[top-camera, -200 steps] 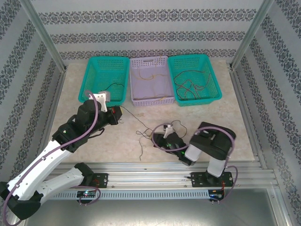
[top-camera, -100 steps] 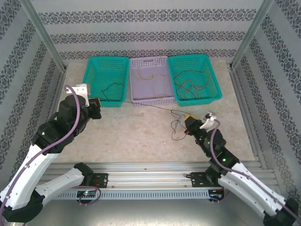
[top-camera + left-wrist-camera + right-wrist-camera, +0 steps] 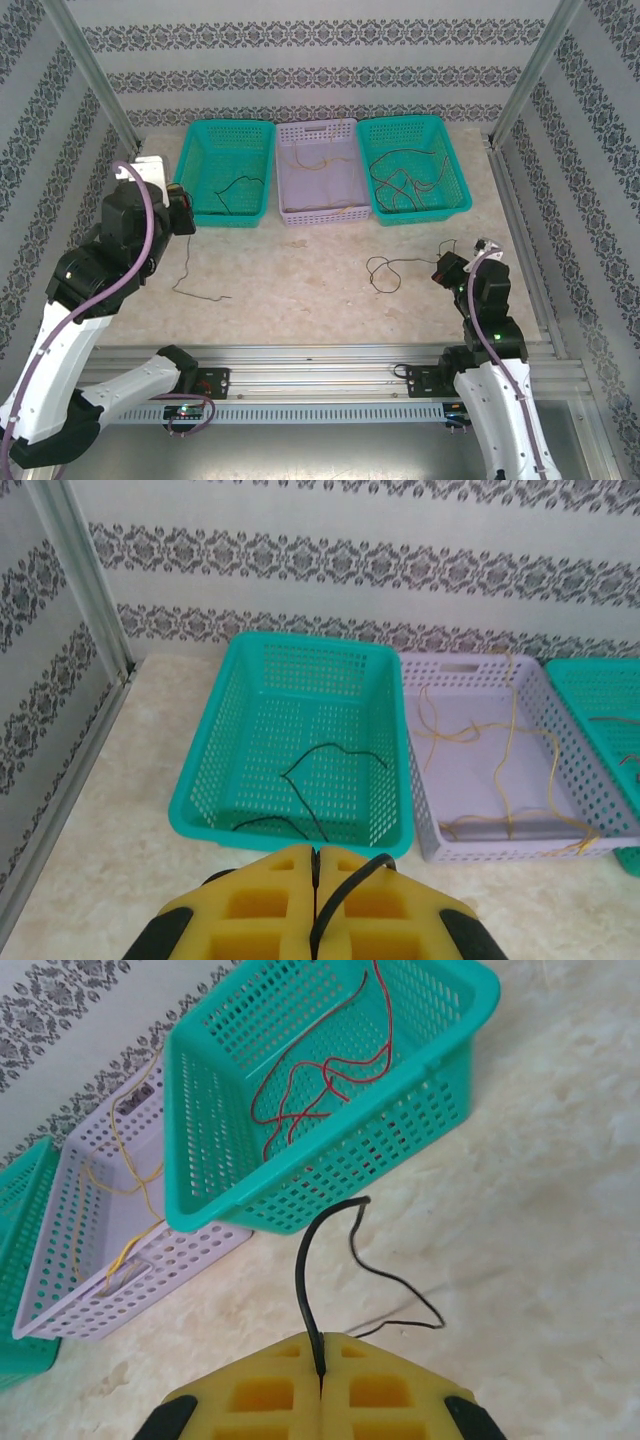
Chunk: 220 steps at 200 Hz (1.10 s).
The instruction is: Untangle the cables
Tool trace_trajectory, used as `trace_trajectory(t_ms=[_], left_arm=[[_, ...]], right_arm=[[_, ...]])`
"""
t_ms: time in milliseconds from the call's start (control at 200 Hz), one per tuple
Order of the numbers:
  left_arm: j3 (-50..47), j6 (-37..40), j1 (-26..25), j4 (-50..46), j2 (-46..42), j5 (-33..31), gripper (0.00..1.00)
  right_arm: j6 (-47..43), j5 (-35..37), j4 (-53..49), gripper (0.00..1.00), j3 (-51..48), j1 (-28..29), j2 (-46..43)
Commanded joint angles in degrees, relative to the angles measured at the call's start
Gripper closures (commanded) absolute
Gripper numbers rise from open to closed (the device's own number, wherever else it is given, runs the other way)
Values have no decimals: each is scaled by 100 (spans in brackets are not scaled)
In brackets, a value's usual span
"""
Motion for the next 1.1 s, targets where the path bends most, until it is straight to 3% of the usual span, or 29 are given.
trace_trajectory(t_ms=[0, 225, 460, 704, 944, 1094], left_arm=[[331, 274, 58, 59, 151, 203, 100], [1094, 910, 60, 913, 639, 171, 100], [2154, 1821, 56, 2053, 1375, 304, 100], [3789, 2481, 61, 2379, 2401, 274, 100], [3762, 3494, 106, 3503, 2995, -120, 100], [3859, 3565, 349, 3810, 3348, -26, 100]], right_arm=[[-20, -1132, 223, 100, 335, -95, 17], [7, -2152, 712, 100, 787, -78, 215], [-50, -2579, 911, 100, 902, 82, 111], [-178, -2540, 825, 100, 858, 334, -130], [-239, -2652, 806, 100, 956, 406, -122], [-316, -2785, 796, 100, 1127, 461, -27]])
